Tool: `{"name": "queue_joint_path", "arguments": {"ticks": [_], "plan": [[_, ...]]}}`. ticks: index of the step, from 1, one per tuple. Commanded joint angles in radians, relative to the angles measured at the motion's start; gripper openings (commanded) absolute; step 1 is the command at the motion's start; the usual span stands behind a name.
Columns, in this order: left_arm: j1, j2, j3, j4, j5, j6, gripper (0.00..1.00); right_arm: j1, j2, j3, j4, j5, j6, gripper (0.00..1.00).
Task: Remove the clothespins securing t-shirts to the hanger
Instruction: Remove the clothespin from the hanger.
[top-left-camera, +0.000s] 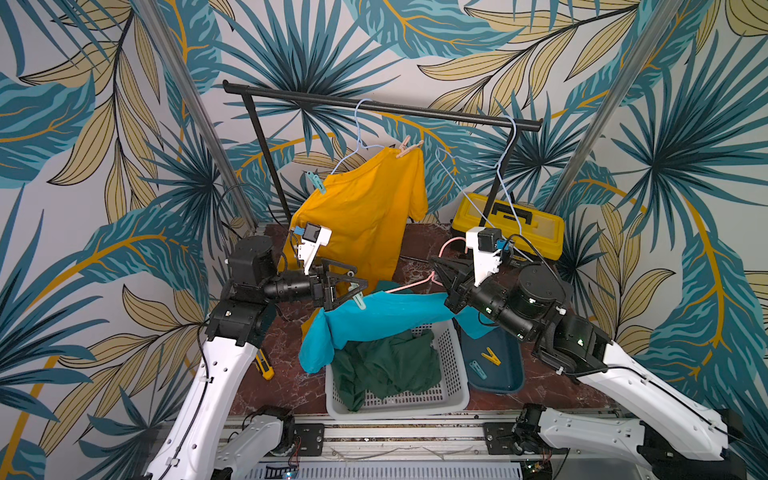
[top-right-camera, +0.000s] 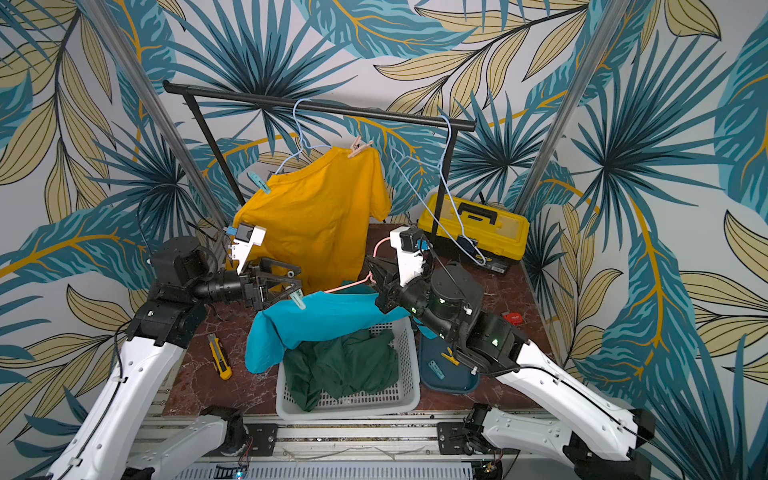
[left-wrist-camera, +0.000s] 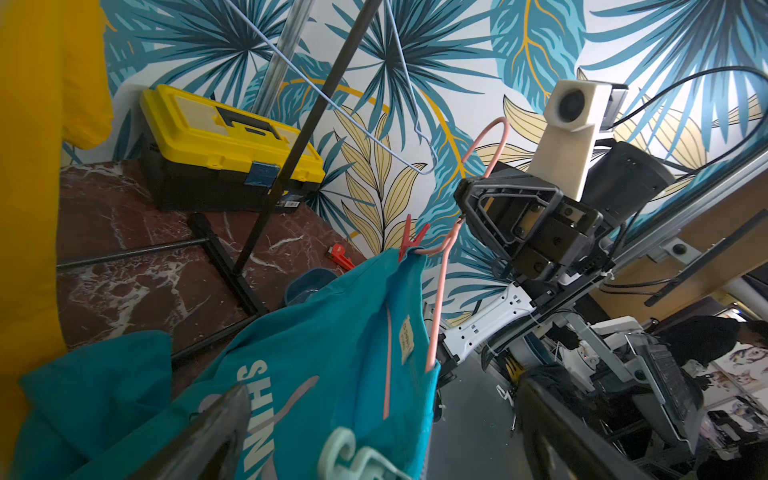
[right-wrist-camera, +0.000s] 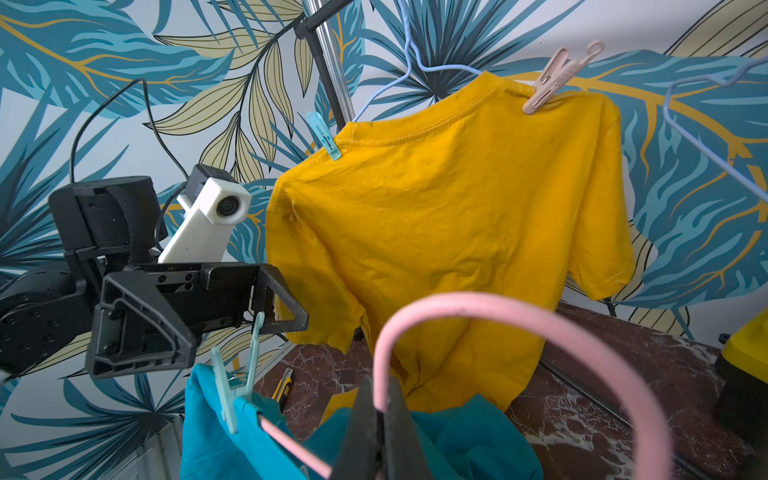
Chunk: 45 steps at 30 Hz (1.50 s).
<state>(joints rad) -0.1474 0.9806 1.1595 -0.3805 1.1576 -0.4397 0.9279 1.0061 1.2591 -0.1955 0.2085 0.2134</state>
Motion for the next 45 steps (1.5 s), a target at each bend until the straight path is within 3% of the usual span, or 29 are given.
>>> {"name": "queue_joint_path", "arguments": {"ticks": [1,7,12,22,32,45], "plan": [[0.009,-0.024,-0.032,0.098,0.064,-0.053,0.97,-0.004,-0.023,-0.015,0.075,-0.004,-0.014,0.00],[0.009,-0.052,-0.040,0.100,0.094,-0.042,0.82,-0.005,-0.014,-0.015,0.075,0.003,-0.012,0.00],[0.009,-0.061,-0.051,0.100,0.098,-0.031,0.63,-0.006,-0.012,-0.011,0.072,0.008,-0.009,0.00],[0.009,-0.074,-0.085,0.100,0.116,0.016,0.60,-0.013,-0.009,0.005,0.056,-0.003,0.009,0.00],[0.009,-0.101,-0.095,0.100,0.089,0.048,0.37,-0.020,0.007,0.015,0.062,-0.025,0.030,0.00],[0.008,-0.111,-0.091,0.100,0.034,0.071,0.21,-0.021,0.026,0.023,0.062,-0.033,0.036,0.00]]}}
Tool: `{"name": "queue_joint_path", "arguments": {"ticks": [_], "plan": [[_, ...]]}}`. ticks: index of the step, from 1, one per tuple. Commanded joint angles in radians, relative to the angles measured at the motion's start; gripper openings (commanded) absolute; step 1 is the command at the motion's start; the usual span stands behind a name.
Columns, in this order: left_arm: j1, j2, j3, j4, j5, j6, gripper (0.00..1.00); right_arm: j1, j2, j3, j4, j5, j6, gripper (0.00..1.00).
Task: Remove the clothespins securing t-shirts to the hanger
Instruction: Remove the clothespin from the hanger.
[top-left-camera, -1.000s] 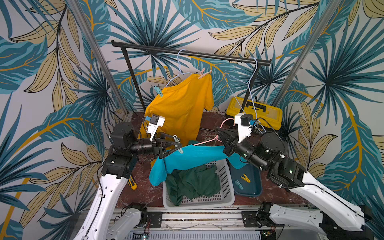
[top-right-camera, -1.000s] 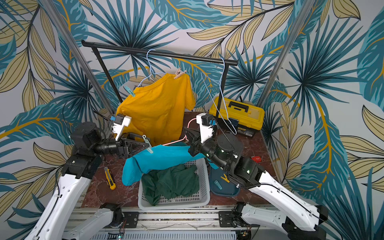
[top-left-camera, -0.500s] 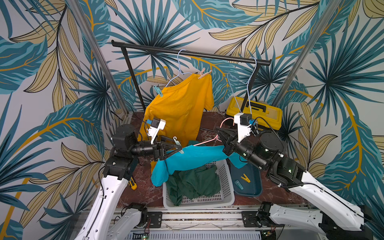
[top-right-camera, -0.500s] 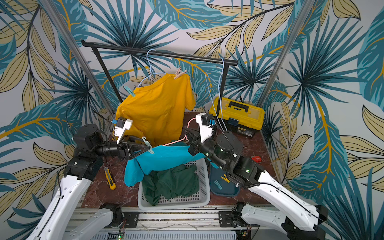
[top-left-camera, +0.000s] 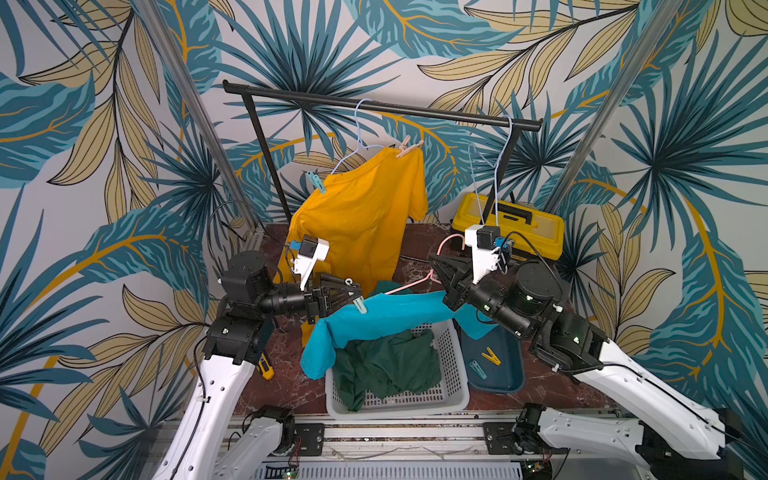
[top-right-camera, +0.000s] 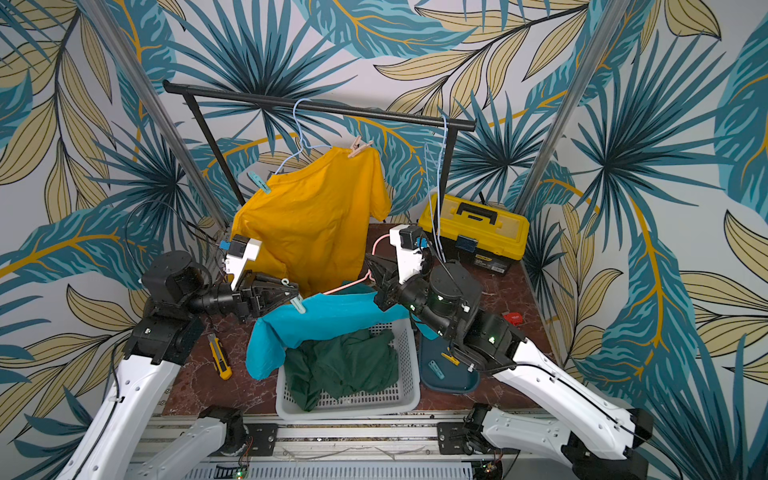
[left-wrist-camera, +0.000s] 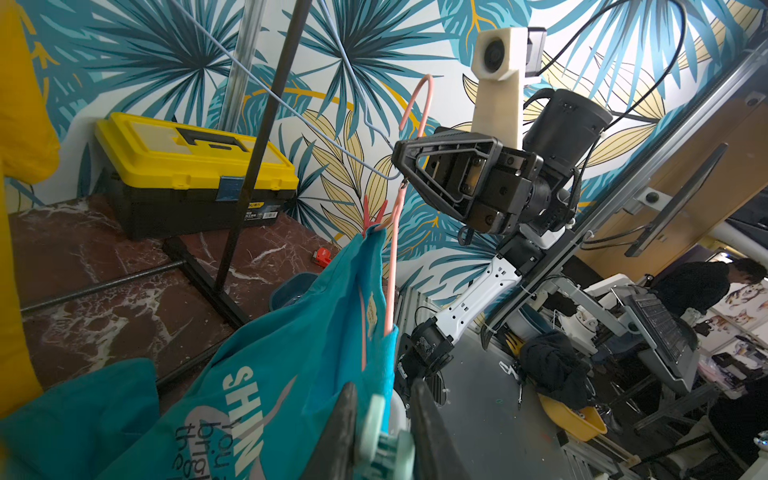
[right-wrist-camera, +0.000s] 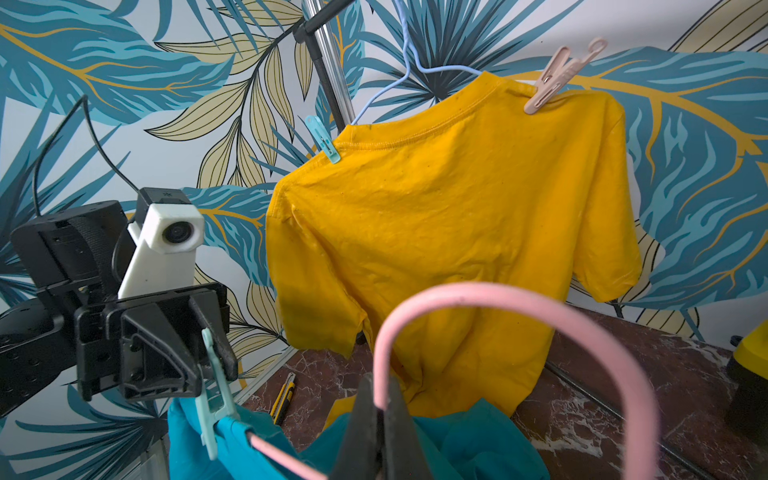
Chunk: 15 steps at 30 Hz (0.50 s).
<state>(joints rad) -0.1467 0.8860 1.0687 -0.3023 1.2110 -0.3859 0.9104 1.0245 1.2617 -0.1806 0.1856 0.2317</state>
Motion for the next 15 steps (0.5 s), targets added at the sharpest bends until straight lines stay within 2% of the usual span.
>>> {"name": "queue_joint_path", "arguments": {"ticks": [1,5,11,15], "plan": [[0.007,-0.017,0.003,0.022,-0.031,0.016,0.20,-0.004,0.012,0.024,0.045,-0.011,0.018,0.00],[0.007,-0.031,0.024,0.022,-0.134,0.029,0.19,-0.003,0.041,0.045,0.028,-0.011,0.012,0.00],[0.008,-0.064,0.097,-0.009,-0.307,0.110,0.19,-0.004,0.106,0.088,0.017,-0.025,0.008,0.00],[0.007,-0.084,0.137,-0.008,-0.326,0.114,0.19,-0.004,0.147,0.121,0.016,-0.020,-0.011,0.00]]}}
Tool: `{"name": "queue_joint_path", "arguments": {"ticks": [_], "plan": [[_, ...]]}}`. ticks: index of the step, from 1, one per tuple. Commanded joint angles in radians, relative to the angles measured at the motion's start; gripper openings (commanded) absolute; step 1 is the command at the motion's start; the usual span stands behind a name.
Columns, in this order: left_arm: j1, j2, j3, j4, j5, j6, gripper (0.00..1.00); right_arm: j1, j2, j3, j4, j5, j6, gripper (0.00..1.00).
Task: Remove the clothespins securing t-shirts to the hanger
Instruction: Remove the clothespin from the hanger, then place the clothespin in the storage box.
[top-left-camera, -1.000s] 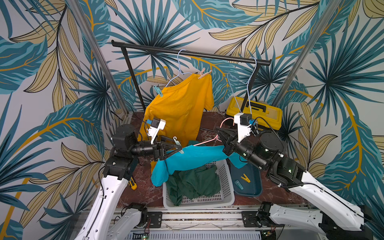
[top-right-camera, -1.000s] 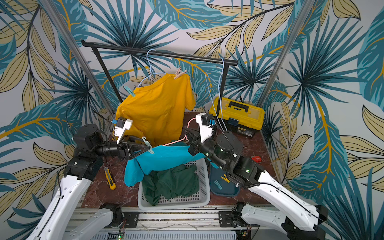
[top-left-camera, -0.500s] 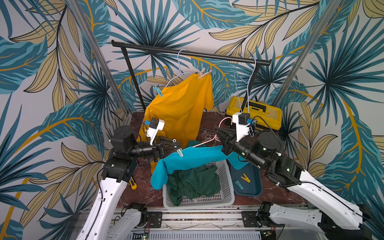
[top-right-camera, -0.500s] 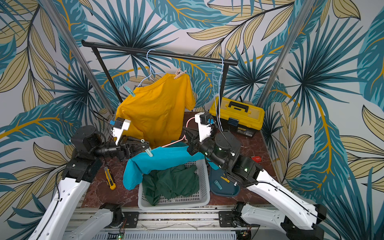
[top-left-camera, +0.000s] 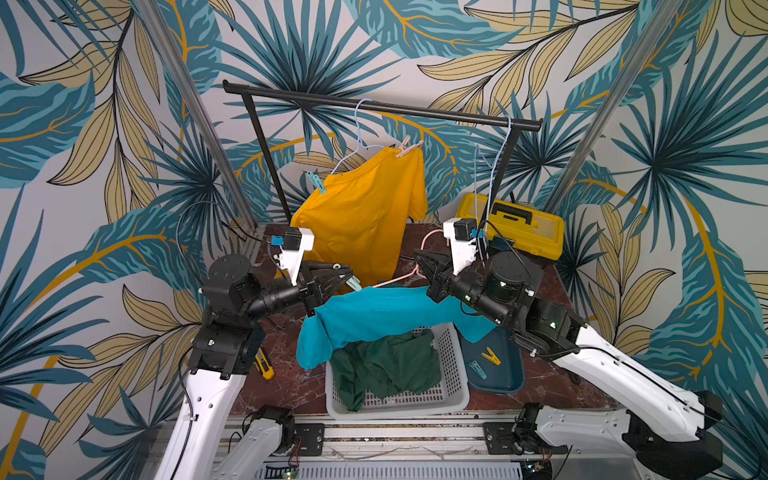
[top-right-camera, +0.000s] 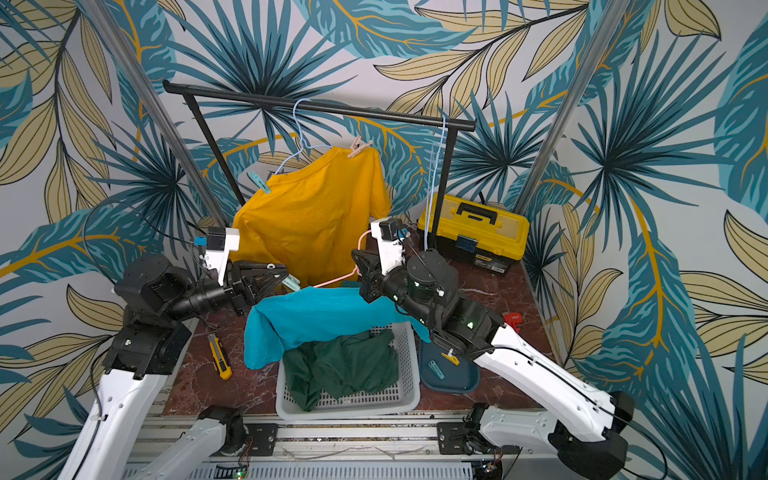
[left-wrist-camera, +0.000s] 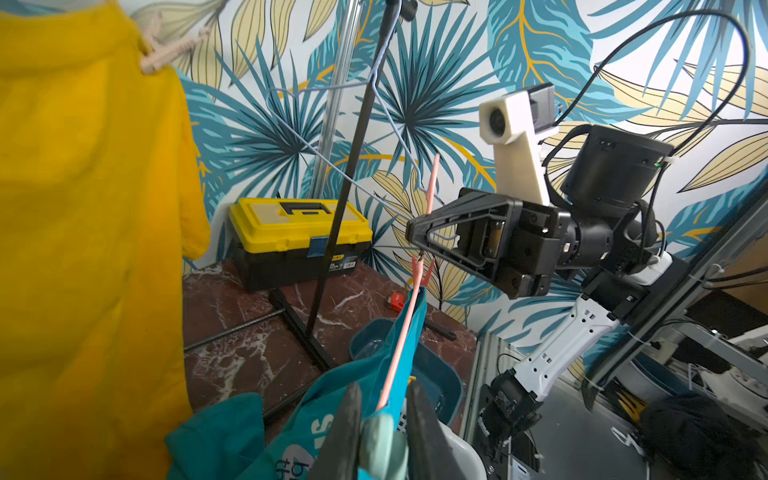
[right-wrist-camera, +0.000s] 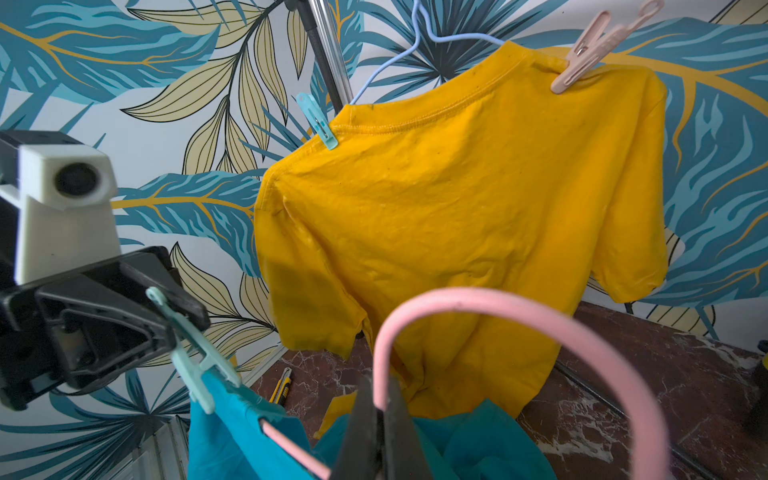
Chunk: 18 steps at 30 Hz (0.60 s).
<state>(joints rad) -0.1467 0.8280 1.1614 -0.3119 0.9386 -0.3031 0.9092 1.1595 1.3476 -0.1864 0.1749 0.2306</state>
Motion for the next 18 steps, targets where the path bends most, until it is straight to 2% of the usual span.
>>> {"name": "queue_joint_path", "arguments": {"ticks": [1,5,8,13,18], "plan": [[0.007,-0.029,0.051,0.001,-0.047,0.030,0.20,-0.003,0.023,0.044,0.022,-0.008,-0.016,0.00],[-0.001,-0.050,0.054,-0.001,0.017,0.013,0.23,-0.007,0.085,0.102,0.012,-0.007,-0.046,0.00],[-0.054,-0.081,0.021,-0.001,0.007,-0.017,0.22,-0.023,0.130,0.139,0.016,-0.028,-0.046,0.00],[-0.282,-0.126,-0.080,0.004,-0.178,0.003,0.22,-0.067,0.179,0.175,0.050,-0.120,-0.001,0.00],[-0.539,-0.103,-0.184,0.077,-0.401,0.009,0.22,-0.082,0.203,0.200,0.051,-0.145,0.019,0.00]]}}
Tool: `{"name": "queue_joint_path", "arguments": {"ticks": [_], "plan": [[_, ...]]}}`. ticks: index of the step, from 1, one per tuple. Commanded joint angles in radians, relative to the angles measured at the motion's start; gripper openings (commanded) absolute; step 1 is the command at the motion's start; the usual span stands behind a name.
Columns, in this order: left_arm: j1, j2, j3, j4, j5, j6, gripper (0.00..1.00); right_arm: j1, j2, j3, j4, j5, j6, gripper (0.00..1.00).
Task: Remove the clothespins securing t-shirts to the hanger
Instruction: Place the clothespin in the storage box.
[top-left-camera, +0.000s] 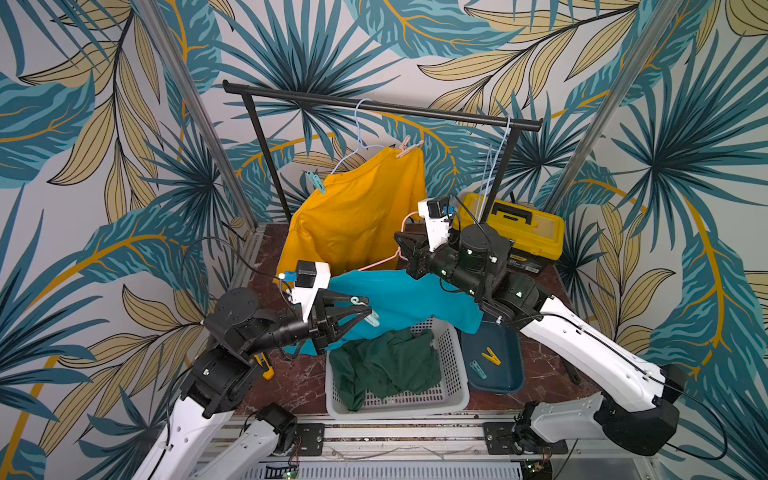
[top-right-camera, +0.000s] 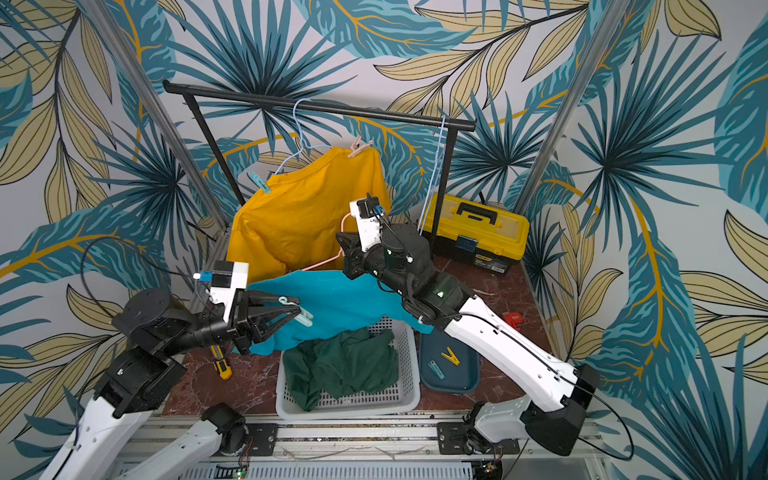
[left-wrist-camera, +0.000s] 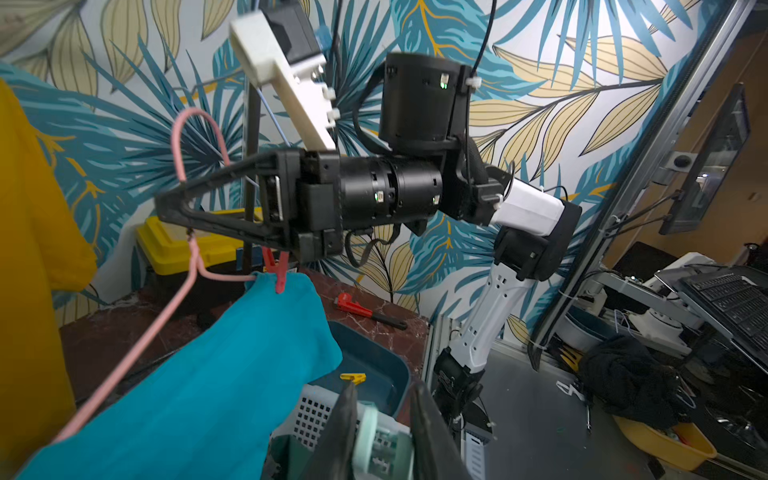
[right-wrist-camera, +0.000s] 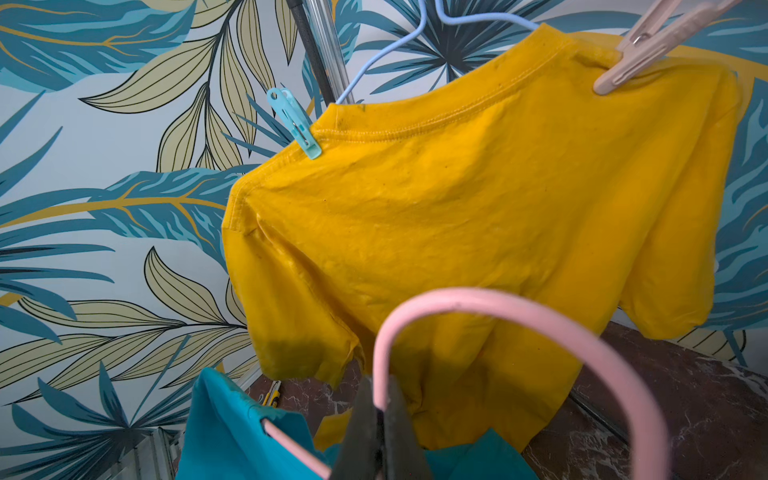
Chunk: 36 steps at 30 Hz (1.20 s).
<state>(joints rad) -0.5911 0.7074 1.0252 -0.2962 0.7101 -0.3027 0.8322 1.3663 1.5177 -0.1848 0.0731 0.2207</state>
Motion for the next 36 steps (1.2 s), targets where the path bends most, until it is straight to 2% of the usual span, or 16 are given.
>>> {"name": "queue_joint_path", "arguments": {"ticks": [1,6,9,15,21,23,27,33,36], "plan": [[-0.152,0.030,-0.075,0.096,-0.216,0.010,0.22,-0.009,-0.004,0.032,0.051,-0.049,0.036,0.00],[-0.411,0.157,-0.153,0.225,-0.470,0.079,0.22,-0.022,-0.013,0.030,0.045,-0.057,0.054,0.00],[-0.492,0.260,-0.163,0.301,-0.552,0.103,0.21,-0.022,-0.021,0.029,0.037,-0.061,0.057,0.00],[-0.535,0.423,-0.212,0.538,-0.663,0.127,0.21,-0.022,-0.040,0.024,0.019,-0.061,0.055,0.00],[-0.593,0.618,-0.154,0.680,-0.699,0.140,0.21,-0.022,-0.056,0.013,0.024,-0.060,0.052,0.00],[-0.630,0.690,-0.123,0.721,-0.727,0.152,0.21,-0.051,-0.058,0.014,0.024,-0.062,0.052,0.00],[-0.692,0.814,-0.067,0.782,-0.807,0.197,0.23,-0.054,-0.061,0.010,0.022,-0.064,0.052,0.00],[-0.702,0.970,0.041,0.790,-0.833,0.227,0.26,-0.056,-0.080,-0.010,0.031,-0.064,0.054,0.00],[-0.702,1.037,0.092,0.789,-0.853,0.242,0.31,-0.058,-0.085,-0.016,0.030,-0.066,0.053,0.00]]}}
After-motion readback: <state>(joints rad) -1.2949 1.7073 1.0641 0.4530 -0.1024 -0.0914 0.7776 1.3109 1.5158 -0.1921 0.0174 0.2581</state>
